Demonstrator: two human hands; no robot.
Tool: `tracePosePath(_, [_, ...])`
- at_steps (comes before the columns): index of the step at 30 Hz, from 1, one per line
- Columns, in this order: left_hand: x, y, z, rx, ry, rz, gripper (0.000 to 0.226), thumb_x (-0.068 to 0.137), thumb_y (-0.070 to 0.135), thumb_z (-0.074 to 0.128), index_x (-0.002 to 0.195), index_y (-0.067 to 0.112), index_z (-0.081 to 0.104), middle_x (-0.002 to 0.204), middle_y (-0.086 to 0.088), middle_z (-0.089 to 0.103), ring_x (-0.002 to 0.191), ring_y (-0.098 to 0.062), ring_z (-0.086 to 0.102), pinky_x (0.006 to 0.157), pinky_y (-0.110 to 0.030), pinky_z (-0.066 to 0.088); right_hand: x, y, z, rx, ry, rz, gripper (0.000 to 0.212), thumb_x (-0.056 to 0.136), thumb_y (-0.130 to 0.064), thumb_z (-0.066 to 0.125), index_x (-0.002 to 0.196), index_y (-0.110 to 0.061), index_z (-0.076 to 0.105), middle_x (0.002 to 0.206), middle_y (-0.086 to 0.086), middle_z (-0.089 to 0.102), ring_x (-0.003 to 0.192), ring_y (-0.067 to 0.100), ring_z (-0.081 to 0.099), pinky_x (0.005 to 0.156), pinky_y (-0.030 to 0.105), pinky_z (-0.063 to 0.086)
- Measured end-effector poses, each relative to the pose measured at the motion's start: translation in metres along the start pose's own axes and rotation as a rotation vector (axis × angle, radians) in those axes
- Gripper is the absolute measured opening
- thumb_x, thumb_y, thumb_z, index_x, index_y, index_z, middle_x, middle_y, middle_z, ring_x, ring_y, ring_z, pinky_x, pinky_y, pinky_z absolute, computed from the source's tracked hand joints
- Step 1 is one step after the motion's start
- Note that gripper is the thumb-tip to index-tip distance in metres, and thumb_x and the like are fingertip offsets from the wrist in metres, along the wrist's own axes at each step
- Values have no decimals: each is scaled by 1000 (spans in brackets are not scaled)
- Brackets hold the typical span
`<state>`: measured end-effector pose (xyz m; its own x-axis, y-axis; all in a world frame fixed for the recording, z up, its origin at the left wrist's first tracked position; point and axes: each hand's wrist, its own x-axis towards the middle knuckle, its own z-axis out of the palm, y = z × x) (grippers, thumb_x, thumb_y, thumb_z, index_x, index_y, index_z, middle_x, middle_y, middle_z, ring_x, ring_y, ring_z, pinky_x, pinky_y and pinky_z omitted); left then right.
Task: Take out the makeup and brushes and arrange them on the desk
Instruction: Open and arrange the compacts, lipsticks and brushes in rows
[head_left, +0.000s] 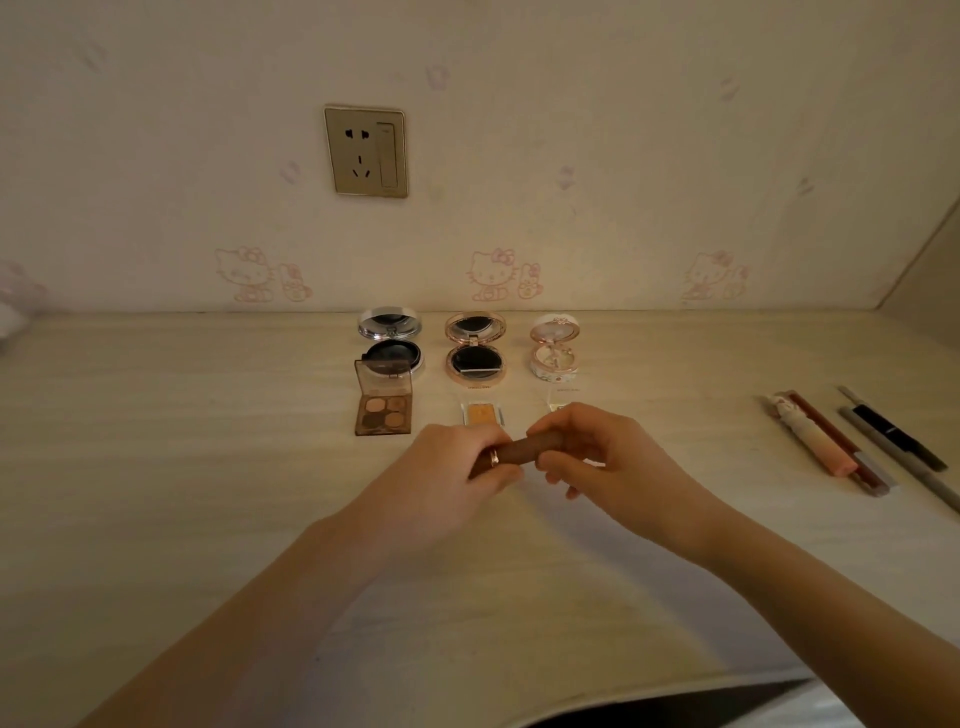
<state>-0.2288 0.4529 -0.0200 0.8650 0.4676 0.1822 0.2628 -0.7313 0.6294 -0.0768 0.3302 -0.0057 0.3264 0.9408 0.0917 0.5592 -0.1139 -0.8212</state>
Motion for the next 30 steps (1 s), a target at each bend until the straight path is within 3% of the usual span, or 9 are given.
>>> tracePosePath(3, [-1, 0, 2, 155, -49, 53, 12, 97, 38, 48, 89, 29, 48, 73, 13, 49, 65, -5, 49, 56, -20, 33, -1, 0, -2, -252, -76, -127, 17, 96, -28, 51, 109, -31, 62, 97, -18, 64, 86, -1, 58, 74, 15, 47])
tracePosePath(6, [-4, -1, 4, 224, -64, 100, 17, 98, 45, 40, 85, 34, 38, 70, 10, 50, 62, -7, 49, 53, -26, 35, 0, 0, -2, -300, -110, -207, 23, 97, -28, 49, 115, -27, 63, 102, -19, 65, 91, -2, 57, 77, 13, 45])
tracePosePath(11, [-5, -7, 2, 108, -71, 125, 22, 94, 51, 44, 85, 31, 48, 61, 9, 52, 55, -9, 50, 48, -25, 34, -1, 4, -2, -304, -121, -243, 21, 96, -30, 49, 111, -26, 63, 88, -30, 57, 87, -10, 55, 73, 6, 42])
tracePosePath(15, [-6, -7, 4, 53, -53, 117, 22, 92, 53, 46, 82, 34, 48, 63, 18, 54, 51, -6, 48, 46, -20, 33, -1, 5, -3, -307, -119, -261, 23, 95, -31, 48, 112, -25, 63, 87, -29, 56, 86, -7, 56, 73, 9, 45])
tracePosePath(18, [-6, -5, 7, 61, -42, 74, 23, 93, 52, 47, 81, 32, 48, 57, 11, 51, 50, -7, 48, 45, -21, 33, 0, 4, -6, -324, -142, -259, 23, 96, -31, 49, 112, -23, 63, 90, -26, 57, 84, -7, 56, 73, 10, 45])
tracePosePath(23, [-5, 1, 10, 135, -86, 51, 21, 97, 46, 41, 85, 29, 45, 70, 10, 52, 60, -6, 49, 52, -23, 31, 0, 0, -8, -363, -160, -253, 22, 96, -31, 49, 112, -24, 63, 98, -15, 64, 88, -2, 57, 75, 10, 44])
tracePosePath(30, [-10, -2, 5, 87, -110, 120, 13, 95, 51, 43, 91, 38, 42, 63, 11, 53, 56, -4, 50, 50, -19, 36, -8, 3, -12, -341, -151, -247, 19, 94, -31, 54, 110, -28, 63, 96, -18, 63, 89, -1, 57, 76, 12, 46])
